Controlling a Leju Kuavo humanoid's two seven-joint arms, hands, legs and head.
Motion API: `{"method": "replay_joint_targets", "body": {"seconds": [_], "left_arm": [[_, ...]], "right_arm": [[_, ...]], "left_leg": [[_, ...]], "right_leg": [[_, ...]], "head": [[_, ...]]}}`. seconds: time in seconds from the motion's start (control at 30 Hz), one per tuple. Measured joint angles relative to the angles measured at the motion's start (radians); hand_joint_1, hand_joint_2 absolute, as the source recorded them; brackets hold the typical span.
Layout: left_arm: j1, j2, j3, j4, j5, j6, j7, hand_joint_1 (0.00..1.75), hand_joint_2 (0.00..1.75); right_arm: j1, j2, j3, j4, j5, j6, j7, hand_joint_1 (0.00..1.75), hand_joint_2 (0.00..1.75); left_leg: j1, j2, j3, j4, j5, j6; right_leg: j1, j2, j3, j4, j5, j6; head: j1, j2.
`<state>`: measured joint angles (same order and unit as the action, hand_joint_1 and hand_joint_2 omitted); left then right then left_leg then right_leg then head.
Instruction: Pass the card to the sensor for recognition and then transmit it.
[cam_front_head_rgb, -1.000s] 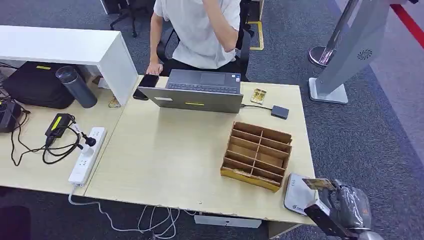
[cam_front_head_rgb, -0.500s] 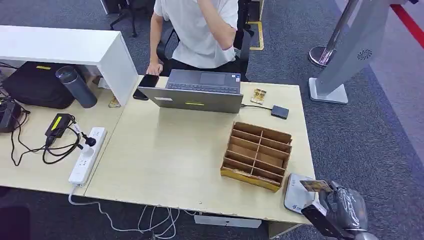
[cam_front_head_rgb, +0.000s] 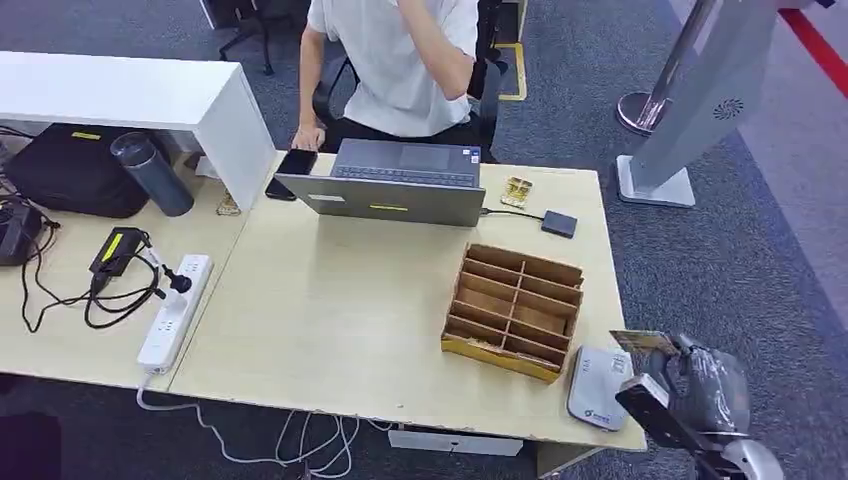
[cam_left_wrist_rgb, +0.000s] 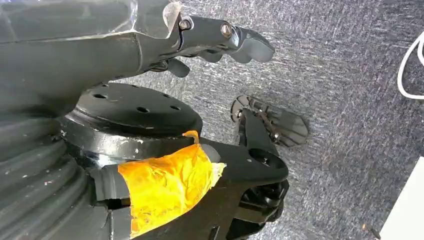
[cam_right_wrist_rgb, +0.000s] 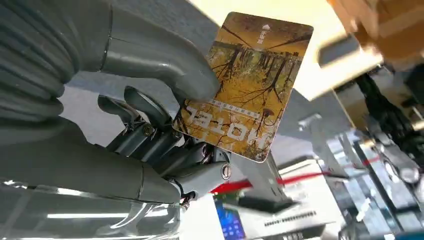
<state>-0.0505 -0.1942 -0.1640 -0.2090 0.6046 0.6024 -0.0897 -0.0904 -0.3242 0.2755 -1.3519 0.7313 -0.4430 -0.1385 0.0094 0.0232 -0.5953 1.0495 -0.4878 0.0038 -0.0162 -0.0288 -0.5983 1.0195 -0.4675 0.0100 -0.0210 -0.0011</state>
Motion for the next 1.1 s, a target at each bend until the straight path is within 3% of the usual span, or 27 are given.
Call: {"method": "replay_joint_targets", "body": {"seconds": [0.23, 0.37, 0.53, 0.7, 0.9, 1.1], "left_arm": [[-0.001, 0.000, -0.003, 0.000, -0.011, 0.000, 0.013, 0.00, 1.75], [-0.004, 0.000, -0.013, 0.000, -0.022, 0.000, 0.028, 0.00, 1.75], [-0.007, 0.000, -0.029, 0.000, -0.033, 0.000, 0.033, 0.00, 1.75], [-0.008, 0.000, -0.045, 0.000, -0.045, 0.000, 0.046, 0.00, 1.75], [-0.011, 0.001, -0.070, 0.000, -0.064, 0.000, 0.069, 0.00, 1.75], [-0.012, 0.001, -0.079, 0.000, -0.067, 0.000, 0.069, 0.00, 1.75]], "right_arm": [[-0.187, -0.018, 0.008, 0.002, -0.051, 0.055, 0.022, 1.75, 1.75], [-0.344, -0.003, 0.060, 0.085, -0.057, 0.068, 0.060, 1.75, 1.75], [-0.552, 0.070, 0.148, 0.244, -0.049, 0.069, 0.113, 1.75, 1.75], [-0.693, 0.138, 0.213, 0.374, -0.055, 0.079, 0.149, 1.75, 1.75], [-0.813, 0.229, 0.271, 0.540, -0.047, 0.088, 0.191, 1.75, 1.75], [-0.864, 0.286, 0.302, 0.630, -0.029, 0.084, 0.203, 1.75, 1.75]], "left_leg": [[0.000, 0.002, 0.001, 0.000, 0.001, -0.001], [0.000, 0.001, -0.001, 0.000, 0.002, -0.002], [0.001, 0.001, 0.000, 0.000, 0.004, -0.004], [0.002, 0.000, 0.000, 0.000, 0.005, -0.004], [0.002, 0.000, 0.000, 0.000, 0.005, -0.004], [0.002, 0.000, 0.000, 0.000, 0.005, -0.004]], "right_leg": [[0.000, 0.002, 0.000, 0.000, 0.002, -0.001], [0.000, 0.001, 0.000, 0.002, 0.002, -0.002], [0.001, 0.002, -0.001, 0.003, 0.003, -0.004], [0.001, 0.001, -0.001, 0.003, 0.003, -0.004], [0.001, 0.001, -0.001, 0.003, 0.003, -0.004], [0.001, 0.000, -0.001, 0.003, 0.003, -0.004]], "head": [[0.000, 0.000], [0.000, 0.000], [0.000, 0.000], [0.000, 0.000], [0.000, 0.000], [0.000, 0.000]]}}
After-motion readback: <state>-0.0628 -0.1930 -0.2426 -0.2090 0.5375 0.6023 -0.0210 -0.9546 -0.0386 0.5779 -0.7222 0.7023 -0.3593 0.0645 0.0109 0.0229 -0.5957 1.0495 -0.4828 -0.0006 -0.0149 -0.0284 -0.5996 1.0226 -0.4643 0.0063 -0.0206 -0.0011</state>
